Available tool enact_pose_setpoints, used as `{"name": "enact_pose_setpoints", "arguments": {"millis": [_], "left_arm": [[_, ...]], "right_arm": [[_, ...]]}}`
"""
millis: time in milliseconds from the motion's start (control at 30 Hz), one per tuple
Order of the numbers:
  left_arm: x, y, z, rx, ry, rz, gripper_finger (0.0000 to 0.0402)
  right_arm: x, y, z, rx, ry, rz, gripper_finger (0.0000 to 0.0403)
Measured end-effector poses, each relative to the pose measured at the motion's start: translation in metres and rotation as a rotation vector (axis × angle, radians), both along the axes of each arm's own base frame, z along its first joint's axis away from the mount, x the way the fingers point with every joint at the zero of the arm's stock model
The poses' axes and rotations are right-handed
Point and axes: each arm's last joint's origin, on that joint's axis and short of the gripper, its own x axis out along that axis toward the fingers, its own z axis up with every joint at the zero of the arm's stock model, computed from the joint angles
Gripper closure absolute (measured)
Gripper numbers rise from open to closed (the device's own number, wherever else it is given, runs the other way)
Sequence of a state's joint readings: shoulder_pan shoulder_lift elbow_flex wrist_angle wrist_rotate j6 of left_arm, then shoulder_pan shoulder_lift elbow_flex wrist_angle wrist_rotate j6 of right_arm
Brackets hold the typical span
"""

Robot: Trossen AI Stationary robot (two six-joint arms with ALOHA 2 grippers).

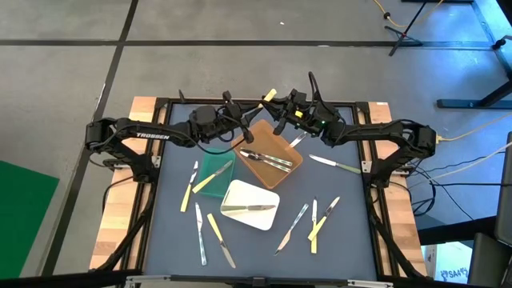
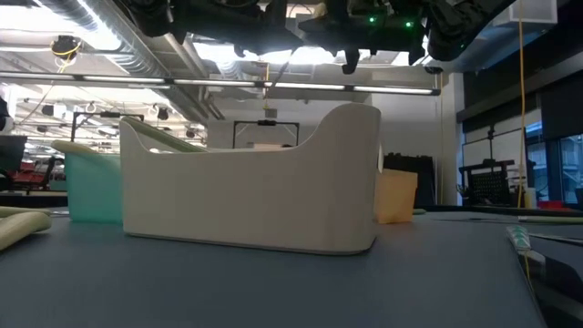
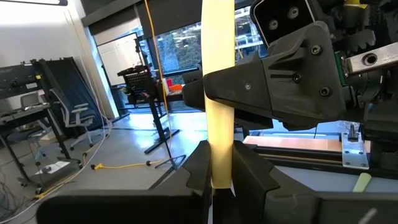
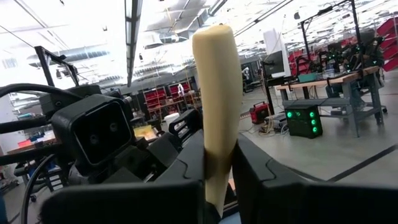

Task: Sort silverware by color (type)
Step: Put the yellow table knife into the green bin

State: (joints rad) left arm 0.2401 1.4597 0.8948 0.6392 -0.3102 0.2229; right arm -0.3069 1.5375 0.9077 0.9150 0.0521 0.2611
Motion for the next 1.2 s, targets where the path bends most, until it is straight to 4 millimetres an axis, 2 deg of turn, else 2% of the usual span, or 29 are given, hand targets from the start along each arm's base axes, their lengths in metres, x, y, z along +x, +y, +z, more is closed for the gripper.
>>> {"name": "enact_pose_setpoints", "arguments": {"millis": [367,833,1033,1200], "left_arm": [[0.0001,-0.0001,-0.0002,-0.002,0.001,-0.003,0.0354],[0.0003,-0.0005,-0.0007,-0.011,0.0,-0.018,0.0297],[0.0002,-0.0005,-0.0008,-0.06,-0.03,-0.015,0.0259],[0.0,-0.0002,-0.0008,-0.063,-0.032,-0.004,0.0244]], "right_arm": [[0.0,0.0,0.0,-0.004,0.001,-0.001,0.0374],[-0.0005,-0.0004,0.0009,-0.062,0.017,-0.021,0.0375],[-0.0006,-0.0008,0.0008,-0.127,0.043,-0.053,0.0375],[-0.0007,-0.0012,0.0004,-0.196,0.076,-0.089,0.0375]]}}
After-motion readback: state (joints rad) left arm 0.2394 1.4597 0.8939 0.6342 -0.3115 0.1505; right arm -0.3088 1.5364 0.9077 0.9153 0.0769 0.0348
